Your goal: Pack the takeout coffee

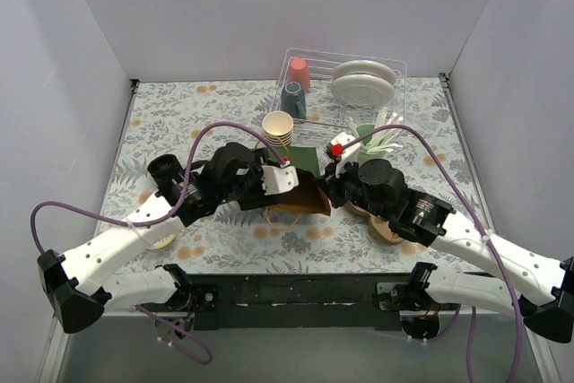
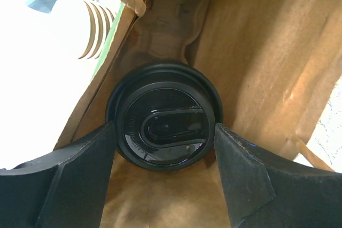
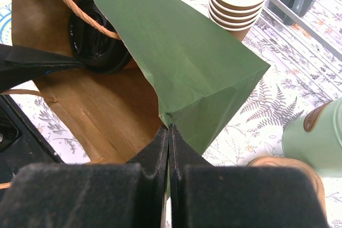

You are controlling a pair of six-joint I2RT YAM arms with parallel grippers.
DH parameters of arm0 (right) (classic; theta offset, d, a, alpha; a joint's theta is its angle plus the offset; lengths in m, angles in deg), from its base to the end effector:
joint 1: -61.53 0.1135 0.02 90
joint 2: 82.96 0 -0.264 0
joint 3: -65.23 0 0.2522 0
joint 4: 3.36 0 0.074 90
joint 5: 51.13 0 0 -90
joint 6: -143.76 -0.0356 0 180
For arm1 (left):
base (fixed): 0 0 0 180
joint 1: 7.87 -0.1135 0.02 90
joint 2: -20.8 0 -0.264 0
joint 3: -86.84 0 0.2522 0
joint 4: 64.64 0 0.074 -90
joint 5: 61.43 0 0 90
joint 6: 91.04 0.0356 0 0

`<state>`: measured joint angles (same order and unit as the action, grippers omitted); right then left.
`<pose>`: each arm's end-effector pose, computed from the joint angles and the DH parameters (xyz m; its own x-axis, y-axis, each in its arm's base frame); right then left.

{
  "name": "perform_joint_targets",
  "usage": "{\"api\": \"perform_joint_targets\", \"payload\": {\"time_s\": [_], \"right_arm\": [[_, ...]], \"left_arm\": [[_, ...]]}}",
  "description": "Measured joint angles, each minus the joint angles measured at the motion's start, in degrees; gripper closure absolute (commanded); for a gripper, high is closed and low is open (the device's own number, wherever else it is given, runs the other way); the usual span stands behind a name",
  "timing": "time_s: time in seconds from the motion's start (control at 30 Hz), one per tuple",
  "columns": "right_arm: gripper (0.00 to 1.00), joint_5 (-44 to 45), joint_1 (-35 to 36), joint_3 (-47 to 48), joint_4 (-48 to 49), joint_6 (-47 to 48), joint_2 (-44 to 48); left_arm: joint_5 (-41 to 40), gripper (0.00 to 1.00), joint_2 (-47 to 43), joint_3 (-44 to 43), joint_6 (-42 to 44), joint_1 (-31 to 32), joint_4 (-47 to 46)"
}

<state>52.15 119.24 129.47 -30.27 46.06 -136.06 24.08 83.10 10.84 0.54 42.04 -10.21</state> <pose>0.1210 0.1761 0.3438 -0.2383 -0.1330 -0.9620 -0.6788 0.7312 0.0671 0.1472 -0.1706 0.3355 -0.4001 0.5179 -0.7561 0.7358 0.6734 0.0720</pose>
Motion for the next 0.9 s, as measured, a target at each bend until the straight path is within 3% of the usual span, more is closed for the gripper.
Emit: {"api": "perform_joint_targets", "payload": {"time_s": [0.67, 0.7, 0.8, 0.9], "right_arm": [[0.99, 0.2, -0.83, 5.01, -3.15, -7.1, -2.49], [0.88, 0.13, -0.87, 5.31, -3.3, -7.45, -2.78], [0.72, 0.35, -0.87, 5.62, -3.8, -9.18, -2.97], [0.67, 1.22, -0.98, 5.86, -5.01, -10.67, -2.97]], "left_arm": [[1.9, 1.0, -1.38, 6.64, 6.84, 0.09, -4.39], [1.88, 1.0, -1.42, 6.95, 7.06, 0.09, -4.46], [1.9, 1.0, -1.44, 7.89, 7.41, 0.09, -4.96], [1.9, 1.0, -1.46, 8.46, 7.43, 0.09, -5.16]]}}
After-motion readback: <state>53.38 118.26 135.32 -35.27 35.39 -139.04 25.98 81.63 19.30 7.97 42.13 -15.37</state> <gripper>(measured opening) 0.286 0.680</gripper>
